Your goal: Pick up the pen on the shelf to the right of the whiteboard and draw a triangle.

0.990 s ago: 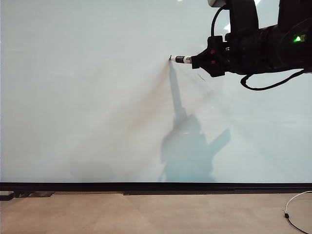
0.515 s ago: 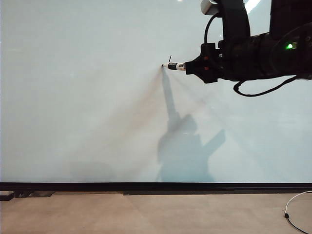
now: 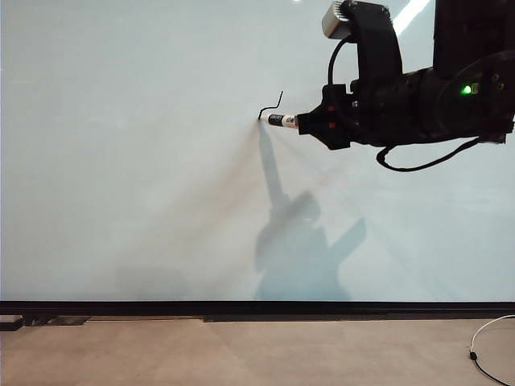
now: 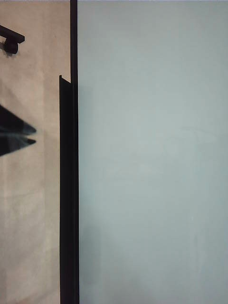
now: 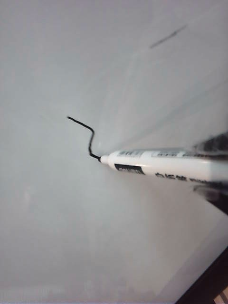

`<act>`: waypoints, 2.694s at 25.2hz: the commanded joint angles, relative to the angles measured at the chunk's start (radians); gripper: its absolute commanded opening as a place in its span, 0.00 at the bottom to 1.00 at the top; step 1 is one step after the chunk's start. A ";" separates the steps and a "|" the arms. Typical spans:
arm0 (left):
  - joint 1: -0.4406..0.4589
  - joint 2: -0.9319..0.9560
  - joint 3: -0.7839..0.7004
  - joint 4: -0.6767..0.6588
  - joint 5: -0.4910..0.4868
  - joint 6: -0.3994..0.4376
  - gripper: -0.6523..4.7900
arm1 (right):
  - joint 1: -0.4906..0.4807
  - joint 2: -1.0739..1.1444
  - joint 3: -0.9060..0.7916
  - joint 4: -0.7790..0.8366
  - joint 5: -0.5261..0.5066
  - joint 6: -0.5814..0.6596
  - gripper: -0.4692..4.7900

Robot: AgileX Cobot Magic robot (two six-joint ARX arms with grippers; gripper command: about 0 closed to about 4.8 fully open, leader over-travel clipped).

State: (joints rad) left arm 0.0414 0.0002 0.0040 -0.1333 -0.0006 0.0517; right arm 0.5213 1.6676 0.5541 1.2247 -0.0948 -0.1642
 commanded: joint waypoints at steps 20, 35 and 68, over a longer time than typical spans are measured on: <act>0.000 0.000 0.003 0.007 0.004 0.000 0.11 | 0.011 0.055 0.030 -0.002 -0.024 0.038 0.08; 0.000 0.000 0.003 0.007 0.004 0.000 0.11 | 0.027 0.179 0.097 0.003 -0.058 0.087 0.08; 0.000 0.000 0.003 0.007 0.004 0.000 0.11 | 0.067 0.253 0.147 -0.024 -0.053 0.101 0.08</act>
State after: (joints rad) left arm 0.0414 0.0006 0.0040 -0.1333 -0.0006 0.0517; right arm 0.5877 1.9228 0.6971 1.1847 -0.1688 -0.0612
